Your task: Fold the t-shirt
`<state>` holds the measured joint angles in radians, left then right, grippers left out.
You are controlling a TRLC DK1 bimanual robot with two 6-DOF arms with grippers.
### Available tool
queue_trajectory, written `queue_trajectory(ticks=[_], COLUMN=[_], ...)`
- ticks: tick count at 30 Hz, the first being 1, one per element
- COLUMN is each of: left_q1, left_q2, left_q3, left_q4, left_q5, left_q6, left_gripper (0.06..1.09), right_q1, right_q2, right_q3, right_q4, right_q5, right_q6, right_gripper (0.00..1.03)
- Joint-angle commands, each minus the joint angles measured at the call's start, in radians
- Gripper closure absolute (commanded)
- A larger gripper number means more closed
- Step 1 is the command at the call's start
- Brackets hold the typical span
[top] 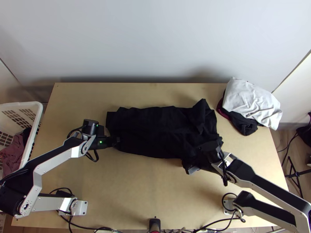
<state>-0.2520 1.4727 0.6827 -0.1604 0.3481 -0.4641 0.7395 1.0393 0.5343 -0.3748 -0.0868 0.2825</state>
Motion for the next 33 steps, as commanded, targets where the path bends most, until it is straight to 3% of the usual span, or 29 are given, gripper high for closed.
queue_trajectory(ticks=[1,5,11,18,24,33], left_q1=[0.003,-0.013,-0.016,0.013,0.117,0.329], left_q2=[-0.055,-0.17,-0.262,-0.244,-0.144,0.15], left_q3=[-0.005,0.002,0.072,0.161,0.239,0.492], left_q4=[-0.021,-0.073,-0.182,-0.212,-0.218,-0.246], left_q5=[0.002,0.002,0.003,0.006,0.005,0.006], left_q6=[-0.001,-0.001,-0.007,-0.016,-0.001,-0.005], left_gripper=[1.05,1.05,1.05,1.05,1.05,1.05], right_q1=[-0.009,0.008,0.038,-0.017,-0.158,-0.318], right_q2=[-0.038,-0.104,-0.079,0.09,0.223,0.367], right_q3=[-0.007,0.046,0.28,0.552,0.638,0.65], right_q4=[-0.019,-0.092,-0.227,-0.294,-0.299,-0.208], right_q5=[0.021,0.021,0.015,0.002,-0.042,-0.111], right_q6=[-0.028,-0.034,-0.049,-0.292,-0.463,-0.556], right_gripper=[1.0,1.0,1.0,1.0,1.0,1.0])
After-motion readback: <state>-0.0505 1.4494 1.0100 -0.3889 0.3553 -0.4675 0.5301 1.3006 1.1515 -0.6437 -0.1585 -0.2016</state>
